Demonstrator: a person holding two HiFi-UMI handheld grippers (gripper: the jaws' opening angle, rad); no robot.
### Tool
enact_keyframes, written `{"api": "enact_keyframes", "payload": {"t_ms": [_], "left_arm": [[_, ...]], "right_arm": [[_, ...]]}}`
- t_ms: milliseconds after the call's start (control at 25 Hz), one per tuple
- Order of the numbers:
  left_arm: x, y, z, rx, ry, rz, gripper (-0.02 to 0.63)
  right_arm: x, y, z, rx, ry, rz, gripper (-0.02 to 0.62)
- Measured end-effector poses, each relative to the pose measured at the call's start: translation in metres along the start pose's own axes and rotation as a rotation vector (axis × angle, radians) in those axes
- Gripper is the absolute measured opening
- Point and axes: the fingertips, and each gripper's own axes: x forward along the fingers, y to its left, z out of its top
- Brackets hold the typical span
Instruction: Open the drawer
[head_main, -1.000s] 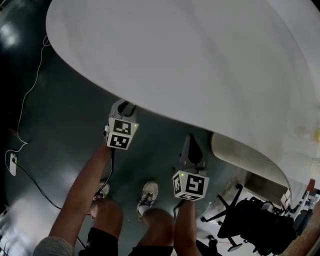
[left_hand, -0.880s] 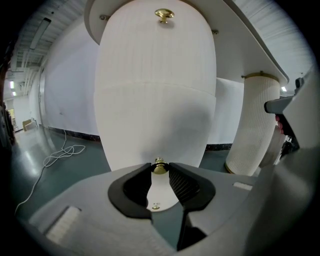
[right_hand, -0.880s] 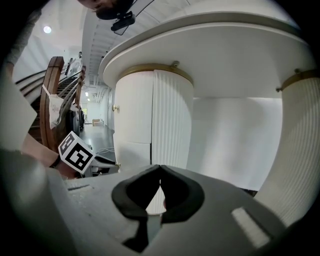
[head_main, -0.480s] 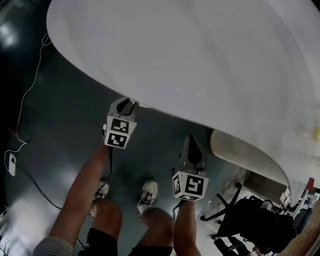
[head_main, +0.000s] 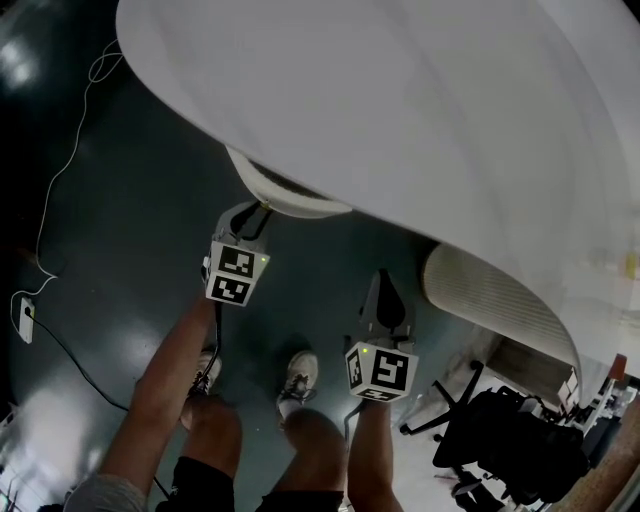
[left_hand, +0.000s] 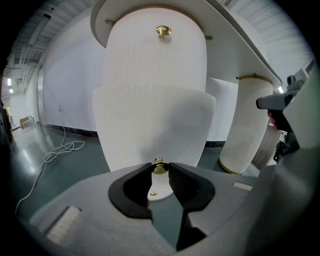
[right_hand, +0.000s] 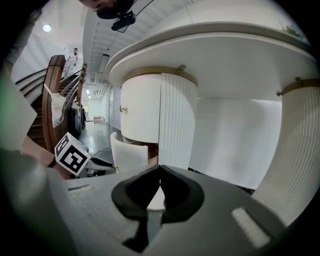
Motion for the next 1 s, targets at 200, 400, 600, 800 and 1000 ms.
{"api": "enact_keyframes", "payload": {"t_ms": [200,400,600,800,1000], "left_arm": [[-0.021,-0.003,-0.014,-0.008,0.041,-0.005,0.115],[-0.040,-0.007,-0.030,-0.008,0.077,-0.009,0.115],[-0.061,-0.008,-0.044,-0.016,0.110,-0.005,0.115],[-0.081,-0.010,-0.058,-0.018,0.150,-0.001,0.115],[-0.096,-0.013,-0.070,-0.020,0.177,-0.001,0.115]], "right_arm": [[-0.014,0.013,0.001,0.007,0.024,0.014,0.003],[-0.027,0.025,-0.002,0.015,0.043,0.023,0.003],[-0.042,0.037,-0.004,0.019,0.058,0.028,0.003],[-0.058,0.046,-0.004,0.022,0.071,0.035,0.003],[-0.073,0.052,-0.008,0.014,0.088,0.045,0.003]]}}
